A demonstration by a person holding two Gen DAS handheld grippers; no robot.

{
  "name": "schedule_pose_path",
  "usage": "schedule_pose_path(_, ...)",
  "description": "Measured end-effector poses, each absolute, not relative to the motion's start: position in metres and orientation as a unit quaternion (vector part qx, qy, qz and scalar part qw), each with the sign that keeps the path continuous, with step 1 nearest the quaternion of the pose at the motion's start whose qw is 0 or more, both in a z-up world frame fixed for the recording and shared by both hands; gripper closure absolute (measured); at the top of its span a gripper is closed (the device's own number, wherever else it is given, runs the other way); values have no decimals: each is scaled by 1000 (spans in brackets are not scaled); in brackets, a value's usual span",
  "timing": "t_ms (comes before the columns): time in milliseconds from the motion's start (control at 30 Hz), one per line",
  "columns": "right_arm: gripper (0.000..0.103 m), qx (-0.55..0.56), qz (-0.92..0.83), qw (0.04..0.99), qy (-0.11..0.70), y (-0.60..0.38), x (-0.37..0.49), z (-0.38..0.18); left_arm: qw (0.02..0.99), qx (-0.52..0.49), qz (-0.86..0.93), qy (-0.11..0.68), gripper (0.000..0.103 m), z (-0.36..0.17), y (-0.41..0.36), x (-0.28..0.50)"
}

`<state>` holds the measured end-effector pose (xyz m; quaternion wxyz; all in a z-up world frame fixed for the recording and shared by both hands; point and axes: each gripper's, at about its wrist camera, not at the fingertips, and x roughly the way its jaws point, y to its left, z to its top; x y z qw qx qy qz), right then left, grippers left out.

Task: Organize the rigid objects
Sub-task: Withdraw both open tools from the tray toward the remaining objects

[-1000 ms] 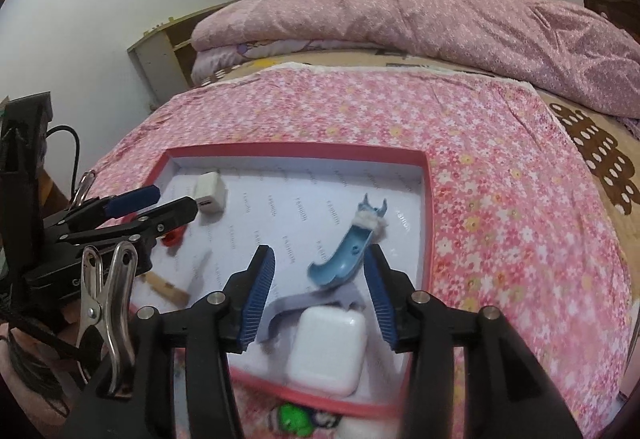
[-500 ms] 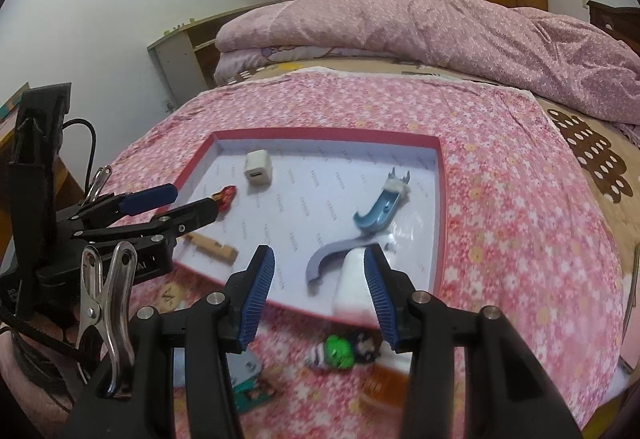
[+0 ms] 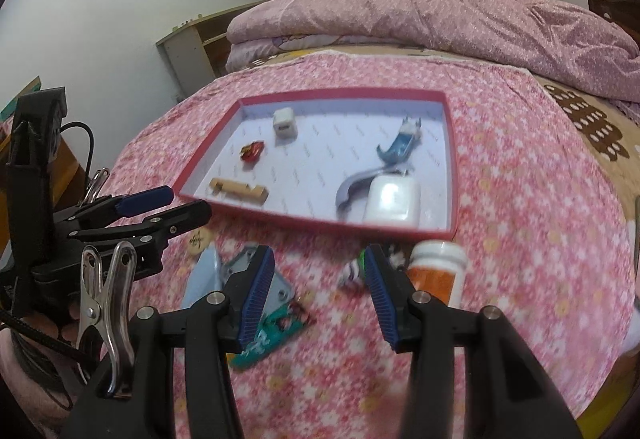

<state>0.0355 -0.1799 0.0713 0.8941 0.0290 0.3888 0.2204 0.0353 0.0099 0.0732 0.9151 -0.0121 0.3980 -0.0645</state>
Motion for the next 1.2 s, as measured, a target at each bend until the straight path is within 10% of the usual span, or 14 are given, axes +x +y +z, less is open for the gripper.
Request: schedule_pose_path(1200,49,-24,207,879,429,-135,-9,19,903,37,3,428,36,15,42,-19)
